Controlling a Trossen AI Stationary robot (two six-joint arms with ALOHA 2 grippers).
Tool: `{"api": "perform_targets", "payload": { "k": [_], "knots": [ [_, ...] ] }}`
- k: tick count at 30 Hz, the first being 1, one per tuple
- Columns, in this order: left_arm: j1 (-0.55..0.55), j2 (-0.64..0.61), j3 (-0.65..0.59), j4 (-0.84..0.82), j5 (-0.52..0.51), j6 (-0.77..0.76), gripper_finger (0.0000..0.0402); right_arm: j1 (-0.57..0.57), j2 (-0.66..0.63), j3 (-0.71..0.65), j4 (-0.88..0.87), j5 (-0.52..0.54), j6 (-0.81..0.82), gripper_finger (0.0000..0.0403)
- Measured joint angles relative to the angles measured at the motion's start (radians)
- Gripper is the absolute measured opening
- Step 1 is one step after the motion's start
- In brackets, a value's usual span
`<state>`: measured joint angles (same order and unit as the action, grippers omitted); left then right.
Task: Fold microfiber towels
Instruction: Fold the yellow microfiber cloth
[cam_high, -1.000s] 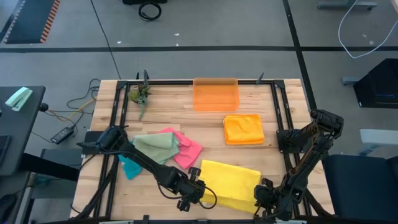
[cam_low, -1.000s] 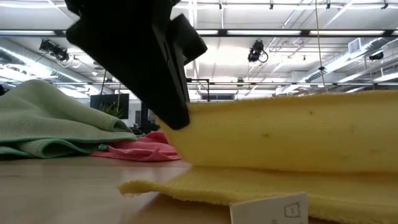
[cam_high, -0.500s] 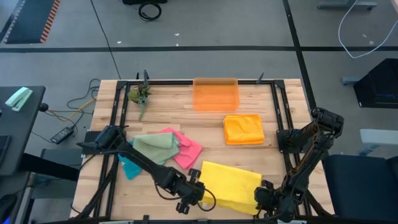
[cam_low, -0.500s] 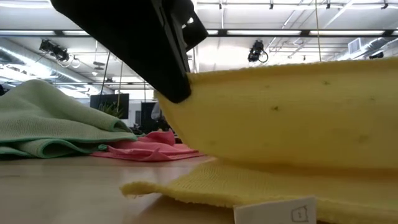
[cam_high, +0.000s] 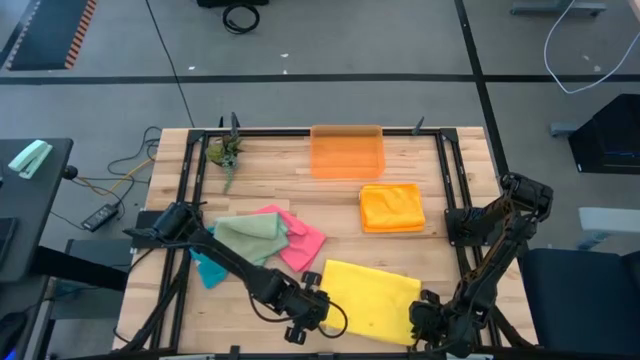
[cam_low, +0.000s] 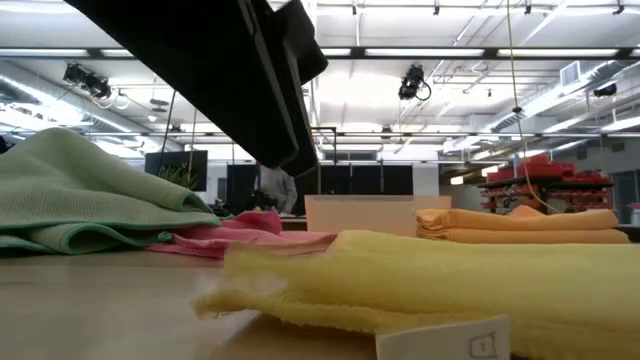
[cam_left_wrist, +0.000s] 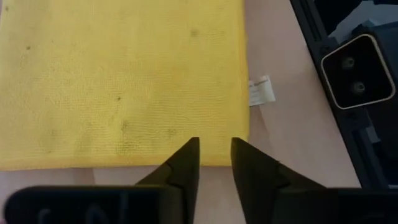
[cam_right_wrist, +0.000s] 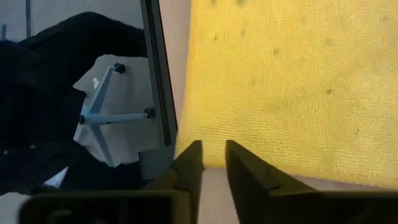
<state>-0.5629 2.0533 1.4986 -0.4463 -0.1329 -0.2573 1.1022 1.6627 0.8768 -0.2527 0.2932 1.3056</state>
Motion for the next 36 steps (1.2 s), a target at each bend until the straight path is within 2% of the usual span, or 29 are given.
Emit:
{"api": "perform_targets", "payload": {
  "k": [5,7,9,11,13,15,17,22,29,36],
  "knots": [
    [0.001,0.000,0.000,0.000,0.000,0.008,0.0141,-0.015,-0.004,0.000,-0.001,-0.011,-0.004,0.0161],
    [0.004,-0.003,0.000,0.011,-0.008,0.024,0.0148,-0.027,-0.015,0.000,0.000,-0.029,-0.020,0.0177],
    [0.009,-0.003,0.000,0.036,-0.061,0.041,0.0147,-0.029,-0.017,0.000,-0.001,0.012,-0.017,0.0181],
    [0.025,0.011,0.001,0.081,-0.114,0.057,0.0131,-0.028,-0.011,-0.001,-0.021,0.051,-0.019,0.0162],
    [0.051,0.038,0.001,0.106,-0.126,0.077,0.0097,-0.034,-0.009,-0.016,-0.038,0.058,-0.011,0.0113],
    [0.076,0.062,-0.001,0.135,-0.125,0.104,0.0048,-0.036,-0.008,-0.034,-0.026,0.061,-0.013,0.0045],
    [0.101,0.078,-0.001,0.155,-0.114,0.118,0.0014,-0.037,-0.008,-0.052,-0.010,0.061,-0.022,0.0014],
    [0.154,0.102,-0.001,0.123,-0.044,0.112,0.0008,-0.065,-0.008,-0.125,0.010,0.060,-0.013,0.0005],
    [0.187,0.117,0.004,0.037,-0.031,0.075,0.0006,-0.141,-0.016,-0.229,0.048,0.045,0.003,0.0002],
    [0.179,0.097,0.004,-0.018,0.062,0.023,0.0009,-0.289,-0.057,-0.237,-0.062,0.046,-0.173,0.0002]
  ]
}}
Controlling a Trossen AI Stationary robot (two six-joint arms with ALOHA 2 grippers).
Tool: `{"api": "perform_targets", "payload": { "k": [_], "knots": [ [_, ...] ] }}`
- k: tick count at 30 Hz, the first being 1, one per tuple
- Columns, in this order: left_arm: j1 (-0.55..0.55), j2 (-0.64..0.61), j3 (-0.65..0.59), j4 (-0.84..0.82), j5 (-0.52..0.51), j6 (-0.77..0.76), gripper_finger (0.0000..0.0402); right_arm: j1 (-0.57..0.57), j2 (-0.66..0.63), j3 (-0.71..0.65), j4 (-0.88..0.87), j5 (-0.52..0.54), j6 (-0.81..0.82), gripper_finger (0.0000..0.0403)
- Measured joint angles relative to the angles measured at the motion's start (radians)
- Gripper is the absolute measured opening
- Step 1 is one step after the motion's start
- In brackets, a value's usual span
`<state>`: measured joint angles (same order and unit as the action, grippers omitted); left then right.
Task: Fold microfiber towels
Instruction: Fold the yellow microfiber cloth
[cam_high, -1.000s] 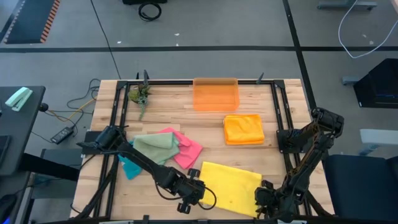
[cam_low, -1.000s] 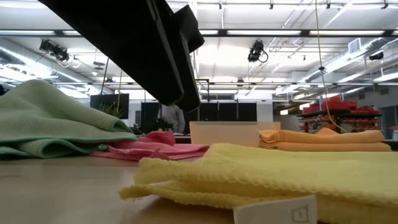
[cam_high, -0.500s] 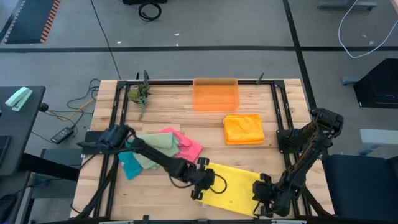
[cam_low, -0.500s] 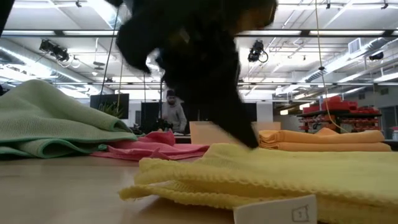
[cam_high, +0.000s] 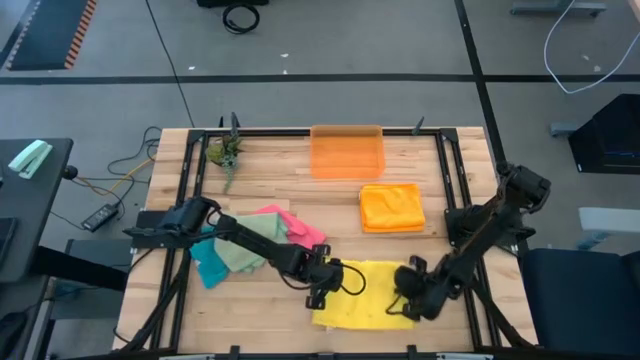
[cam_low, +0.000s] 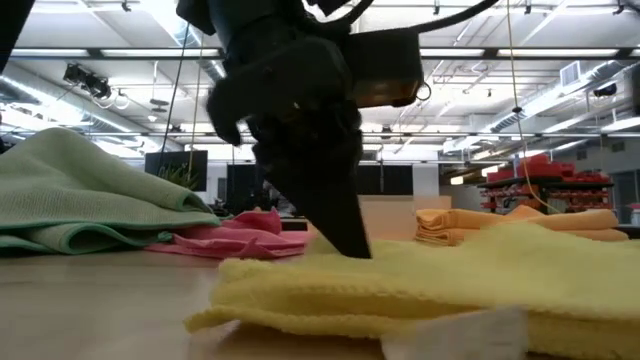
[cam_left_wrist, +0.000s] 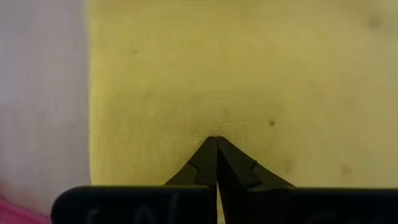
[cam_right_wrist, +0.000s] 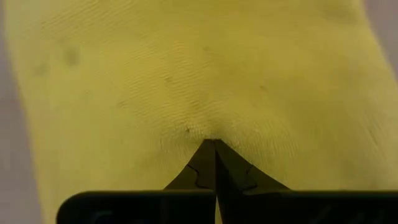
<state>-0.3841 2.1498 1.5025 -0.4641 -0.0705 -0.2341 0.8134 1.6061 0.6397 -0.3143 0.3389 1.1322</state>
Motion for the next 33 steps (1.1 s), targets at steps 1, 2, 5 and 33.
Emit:
{"api": "perform_targets", "payload": {
  "k": [1,2,5,33],
  "knots": [
    [-0.007,-0.003,0.007,-0.007,0.033,-0.006,0.0009,-0.026,-0.017,0.000,-0.047,0.001,-0.030,0.0001],
    [-0.014,-0.007,0.013,-0.009,0.065,-0.010,0.0007,-0.054,-0.035,0.003,-0.110,0.008,-0.056,0.0001],
    [-0.039,-0.035,0.049,-0.009,0.133,0.016,0.0005,-0.129,-0.108,0.023,-0.297,0.032,-0.125,0.0001],
    [-0.047,0.026,0.033,0.010,0.051,-0.001,0.0009,0.051,0.324,0.286,0.334,0.139,-0.082,0.0000]
  ]
}}
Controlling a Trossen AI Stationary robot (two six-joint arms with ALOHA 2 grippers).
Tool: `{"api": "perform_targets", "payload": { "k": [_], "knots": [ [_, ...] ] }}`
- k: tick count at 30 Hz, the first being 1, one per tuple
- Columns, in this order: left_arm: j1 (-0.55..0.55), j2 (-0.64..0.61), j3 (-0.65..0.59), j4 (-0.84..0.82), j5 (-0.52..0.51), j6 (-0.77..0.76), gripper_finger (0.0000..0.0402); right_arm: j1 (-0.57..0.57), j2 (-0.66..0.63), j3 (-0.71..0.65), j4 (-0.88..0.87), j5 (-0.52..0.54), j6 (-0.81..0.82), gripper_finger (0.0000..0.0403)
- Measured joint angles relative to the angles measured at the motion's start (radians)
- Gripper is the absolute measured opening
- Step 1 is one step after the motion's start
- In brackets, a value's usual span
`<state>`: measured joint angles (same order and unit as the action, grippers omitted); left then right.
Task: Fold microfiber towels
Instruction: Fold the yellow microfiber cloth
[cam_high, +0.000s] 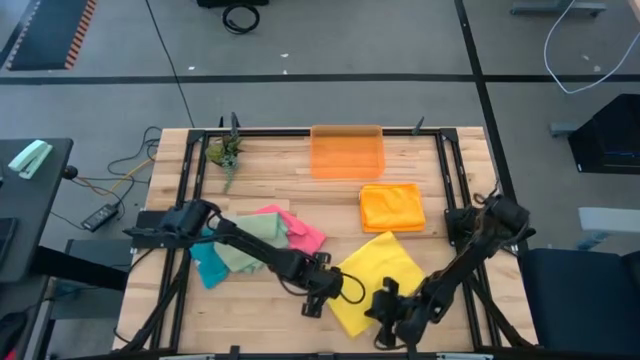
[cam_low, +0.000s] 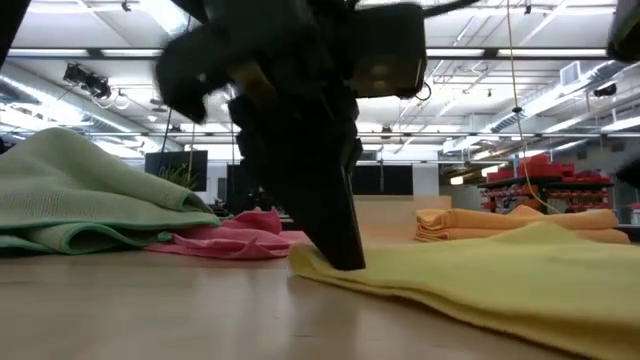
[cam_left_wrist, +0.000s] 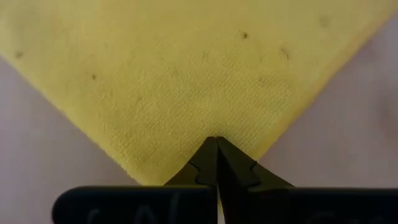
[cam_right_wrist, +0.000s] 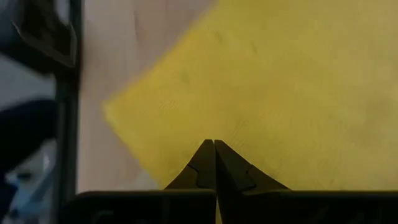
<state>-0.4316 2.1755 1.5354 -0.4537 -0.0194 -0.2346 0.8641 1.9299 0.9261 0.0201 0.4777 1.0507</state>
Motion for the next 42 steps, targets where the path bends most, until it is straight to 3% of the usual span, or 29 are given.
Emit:
{"api": "perform_targets", "payload": {
  "k": [7,12,15,19,24,33,37,42],
  "knots": [
    [-0.095,0.007,0.003,0.227,0.073,0.007,0.0007,0.069,-0.028,0.103,-0.271,-0.145,0.052,0.0000],
    [-0.113,-0.003,0.070,0.258,0.057,0.121,0.0020,0.119,-0.132,0.148,-0.416,-0.100,0.073,0.0001],
    [-0.112,-0.014,0.088,0.198,0.048,0.209,0.0011,0.152,-0.159,0.151,-0.381,-0.037,0.040,0.0001],
    [-0.117,-0.012,0.087,0.189,0.051,0.364,0.0008,0.205,-0.131,0.153,-0.241,0.009,-0.127,0.0009],
    [-0.117,0.011,0.088,0.200,0.046,0.545,0.0059,0.242,-0.048,0.151,-0.101,0.026,-0.376,0.0055],
    [-0.111,0.066,0.087,0.175,0.042,0.667,0.0170,0.247,-0.014,0.151,-0.099,0.056,-0.393,0.0154],
    [-0.118,0.065,0.087,0.172,0.043,0.717,0.0182,0.247,-0.014,0.151,-0.094,0.062,-0.396,0.0169],
    [-0.115,0.065,0.087,0.167,0.044,0.719,0.0168,0.247,-0.010,0.151,-0.087,0.062,-0.394,0.0170]
  ]
}}
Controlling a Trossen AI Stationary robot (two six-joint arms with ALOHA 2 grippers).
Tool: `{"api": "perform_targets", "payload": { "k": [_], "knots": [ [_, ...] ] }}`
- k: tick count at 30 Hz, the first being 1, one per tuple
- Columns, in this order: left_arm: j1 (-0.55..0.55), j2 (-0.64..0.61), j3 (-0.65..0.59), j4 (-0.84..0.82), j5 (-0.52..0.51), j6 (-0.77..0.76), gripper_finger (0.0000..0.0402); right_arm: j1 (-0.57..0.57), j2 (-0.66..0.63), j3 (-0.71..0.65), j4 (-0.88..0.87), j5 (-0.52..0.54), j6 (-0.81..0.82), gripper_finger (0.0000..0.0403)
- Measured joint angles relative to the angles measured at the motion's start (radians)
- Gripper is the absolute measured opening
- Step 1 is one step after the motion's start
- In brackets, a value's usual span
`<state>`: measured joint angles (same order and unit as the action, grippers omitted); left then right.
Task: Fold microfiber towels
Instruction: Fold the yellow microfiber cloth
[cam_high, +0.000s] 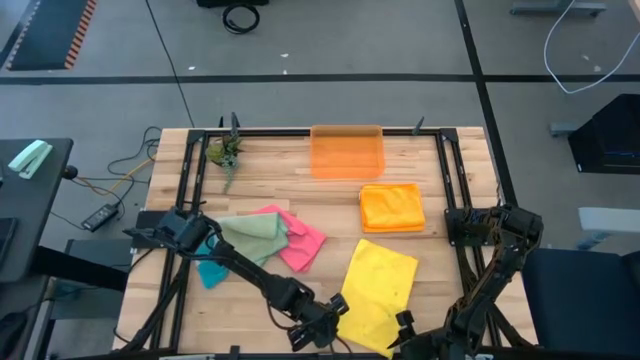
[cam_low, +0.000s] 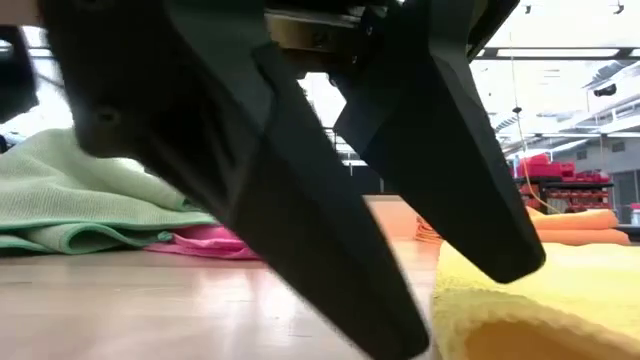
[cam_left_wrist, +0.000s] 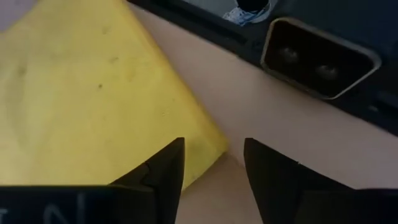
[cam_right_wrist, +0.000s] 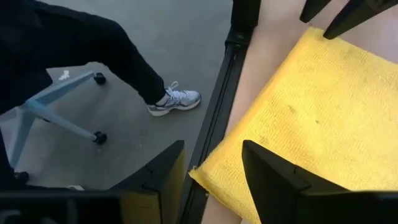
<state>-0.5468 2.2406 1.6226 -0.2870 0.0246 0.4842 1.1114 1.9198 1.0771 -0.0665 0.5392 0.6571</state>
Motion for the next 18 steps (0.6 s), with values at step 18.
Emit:
{"api": "perform_targets", "payload": {
  "k": [18],
  "knots": [
    [0.026,0.024,0.001,-0.022,0.005,-0.149,0.0092,-0.010,0.105,0.000,0.041,-0.066,0.054,0.0173]
  ]
}}
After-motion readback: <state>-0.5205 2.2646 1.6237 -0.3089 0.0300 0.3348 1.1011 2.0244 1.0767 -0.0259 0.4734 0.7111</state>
